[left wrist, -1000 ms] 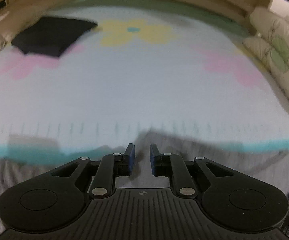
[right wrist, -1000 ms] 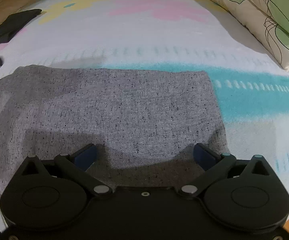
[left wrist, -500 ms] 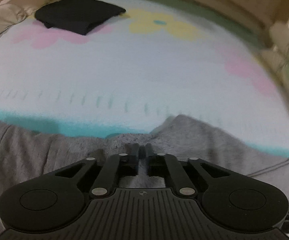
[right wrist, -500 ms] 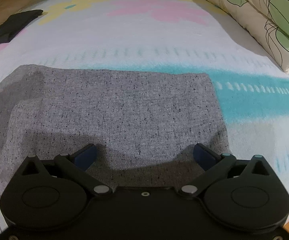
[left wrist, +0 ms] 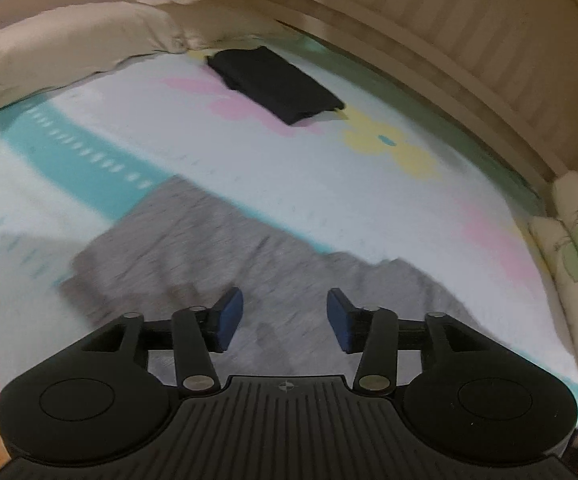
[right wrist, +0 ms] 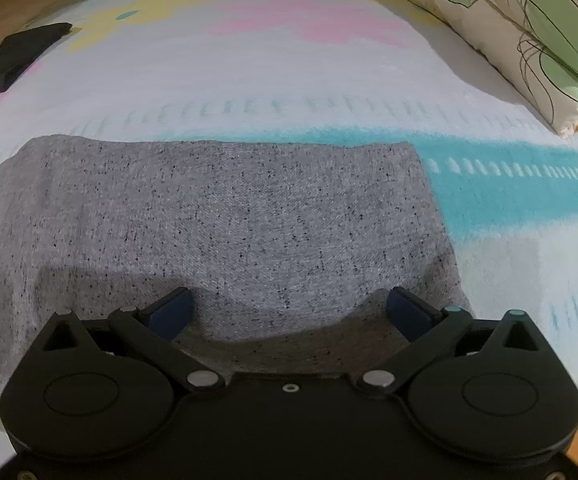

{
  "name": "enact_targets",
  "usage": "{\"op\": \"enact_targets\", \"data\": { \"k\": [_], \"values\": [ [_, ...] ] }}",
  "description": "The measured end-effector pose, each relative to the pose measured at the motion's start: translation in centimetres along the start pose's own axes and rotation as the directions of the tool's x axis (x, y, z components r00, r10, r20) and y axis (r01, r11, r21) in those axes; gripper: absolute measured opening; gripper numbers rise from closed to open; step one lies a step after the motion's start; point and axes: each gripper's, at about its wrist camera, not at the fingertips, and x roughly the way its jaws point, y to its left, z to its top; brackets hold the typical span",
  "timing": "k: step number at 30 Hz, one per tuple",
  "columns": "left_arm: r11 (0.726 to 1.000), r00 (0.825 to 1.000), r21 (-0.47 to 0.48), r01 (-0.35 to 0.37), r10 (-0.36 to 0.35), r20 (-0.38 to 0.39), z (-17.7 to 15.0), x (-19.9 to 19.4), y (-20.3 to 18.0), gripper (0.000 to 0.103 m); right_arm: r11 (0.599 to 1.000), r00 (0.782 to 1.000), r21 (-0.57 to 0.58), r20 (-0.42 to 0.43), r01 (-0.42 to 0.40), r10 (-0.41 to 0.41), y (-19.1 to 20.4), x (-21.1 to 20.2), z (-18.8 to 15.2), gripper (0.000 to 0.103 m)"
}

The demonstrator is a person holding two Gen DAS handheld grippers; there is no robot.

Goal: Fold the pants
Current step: 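Grasp the pants end with the left gripper and lift it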

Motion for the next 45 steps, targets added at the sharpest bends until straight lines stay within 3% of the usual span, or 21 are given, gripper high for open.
{"op": "enact_targets", "data": {
  "k": [5, 7, 10, 14, 19, 24, 26, 30, 36, 45],
  "values": [
    [0.999, 0.999, -0.036, -0.037, 0.036, -0.010, -1.6, -1.5, 3.4, 0.045, 1.000, 1.000, 0.005, -0.005, 0.022, -0.022, 1.4, -0.6, 0.2, 0.102],
    [0.996, 0.998, -0.070, -0.047, 0.043, -0.050, -2.0, -0.8, 4.6, 0.045, 0.999, 1.000, -0.031, -0.003, -0.018, 0.018, 2.4, -1.1, 0.1, 0.102],
    [0.985, 0.997, -0.172, -0.013, -0.001, -0.083, -2.5, 0.0, 6.5, 0.046, 0.984, 0.992, -0.130, -0.050, -0.118, 0.112, 4.7, -1.3, -0.3, 0.102],
    [0.959, 0.996, -0.279, 0.039, -0.060, -0.067, -2.9, 0.6, 8.1, 0.051, 0.983, 0.998, -0.171, 0.002, -0.062, 0.064, 6.1, -1.7, -1.0, 0.102],
    [0.926, 0.996, -0.371, 0.067, -0.087, -0.038, -3.1, 0.1, 9.2, 0.052, 0.990, 0.996, -0.106, -0.033, -0.089, 0.086, 5.3, -1.1, -0.4, 0.103],
    [0.945, 0.996, -0.326, -0.017, 0.044, 0.076, -3.0, -2.8, 9.1, 0.057, 0.989, 0.996, -0.116, -0.021, -0.091, 0.089, 5.2, -1.1, -0.6, 0.103],
    [0.946, 0.996, -0.320, -0.042, 0.064, 0.057, -2.9, -2.5, 9.3, 0.063, 0.990, 0.996, -0.115, -0.021, -0.084, 0.082, 5.2, -1.2, -0.7, 0.103],
    [0.917, 1.000, -0.399, -0.011, 0.000, -0.027, -3.4, -0.3, 10.4, 0.068, 0.991, 0.997, -0.107, -0.027, -0.075, 0.073, 5.8, -1.1, -0.5, 0.103],
    [0.937, 1.000, -0.348, 0.023, -0.017, 0.019, -2.4, 0.6, 9.6, 0.075, 0.990, 0.997, -0.117, -0.010, -0.081, 0.080, 5.9, -1.4, -0.5, 0.103],
    [0.933, 0.999, -0.358, 0.043, -0.031, 0.038, -1.6, 2.7, 9.7, 0.076, 0.990, 0.996, -0.114, -0.001, -0.083, 0.084, 5.4, -1.9, -1.6, 0.103]
  ]
}}
